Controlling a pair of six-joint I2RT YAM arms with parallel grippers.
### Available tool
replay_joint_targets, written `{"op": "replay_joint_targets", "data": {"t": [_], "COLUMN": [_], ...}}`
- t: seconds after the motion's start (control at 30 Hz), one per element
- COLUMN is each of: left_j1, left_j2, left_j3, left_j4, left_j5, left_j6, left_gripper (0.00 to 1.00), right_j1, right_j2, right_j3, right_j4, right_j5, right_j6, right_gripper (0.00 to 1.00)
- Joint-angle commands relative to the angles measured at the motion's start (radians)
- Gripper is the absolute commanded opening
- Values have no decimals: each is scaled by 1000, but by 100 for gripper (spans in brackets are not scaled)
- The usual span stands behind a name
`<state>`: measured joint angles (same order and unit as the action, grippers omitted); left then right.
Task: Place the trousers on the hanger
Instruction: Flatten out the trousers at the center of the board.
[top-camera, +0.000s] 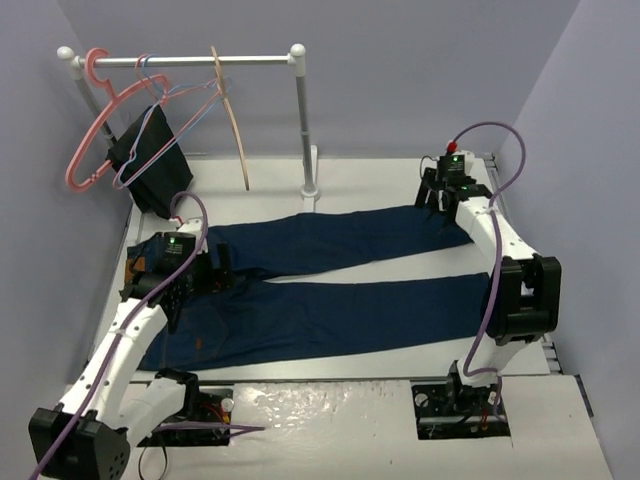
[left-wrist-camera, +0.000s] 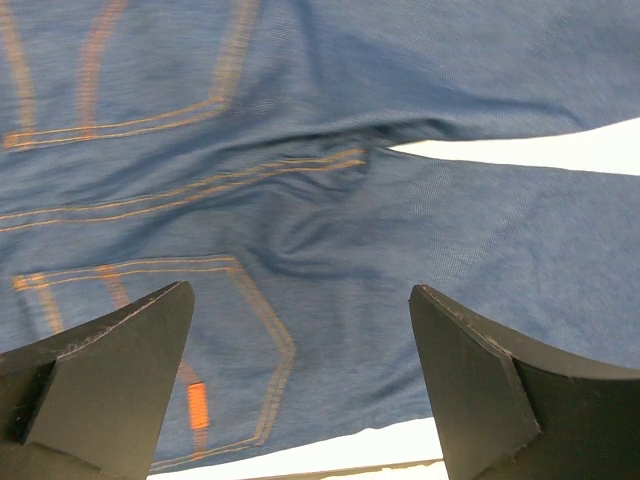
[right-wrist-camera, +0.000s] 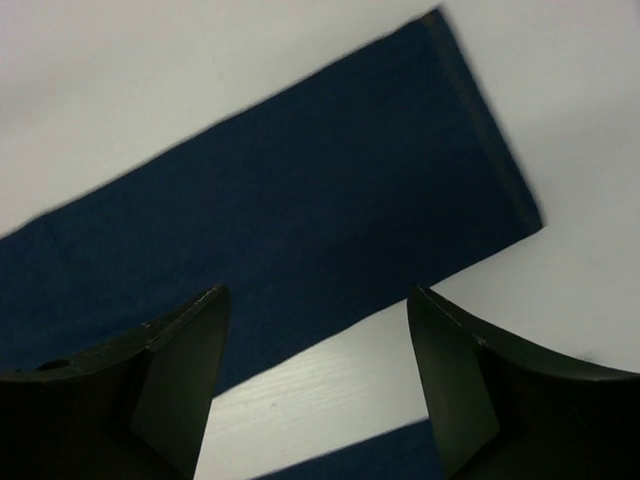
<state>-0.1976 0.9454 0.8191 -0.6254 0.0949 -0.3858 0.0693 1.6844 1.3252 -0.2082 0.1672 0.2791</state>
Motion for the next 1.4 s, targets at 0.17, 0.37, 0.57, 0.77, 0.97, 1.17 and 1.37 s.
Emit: {"op": "replay_joint_targets", "data": {"t": [0.17,0.37,0.57,0.77,0.97,1.17,1.37], "left_j1": [-209,-237,-246,-253,-266,-269,-272], "left_j2": [223,423,543,557,327,83,79], "left_j3": [97,122,61,17,75,-33,-221], "left_j4": [242,391,462,461,290,131,202], "left_j5": [-133,-180,-179,-172,-167,-220,-170], "left_j6": [-144,-174,-265,-296,-244,-341,-475], "left_gripper": [86,85,80,79,79,80,80], "right_j1": [-2,-8,-59,-103,92,200,260], "right_j2": [61,167,234,238,-46,-297,-476], "right_j3": [-93,-77,-101,-67,-147,-465,-739], "right_j4": [170,204,250,202,146,147,144], "right_j5": [-128,-144,-127,-49,53,29,5], "right_j6": [66,92,130,140,191,386,533], "right_gripper": [69,69,69,69,71,73,74]}}
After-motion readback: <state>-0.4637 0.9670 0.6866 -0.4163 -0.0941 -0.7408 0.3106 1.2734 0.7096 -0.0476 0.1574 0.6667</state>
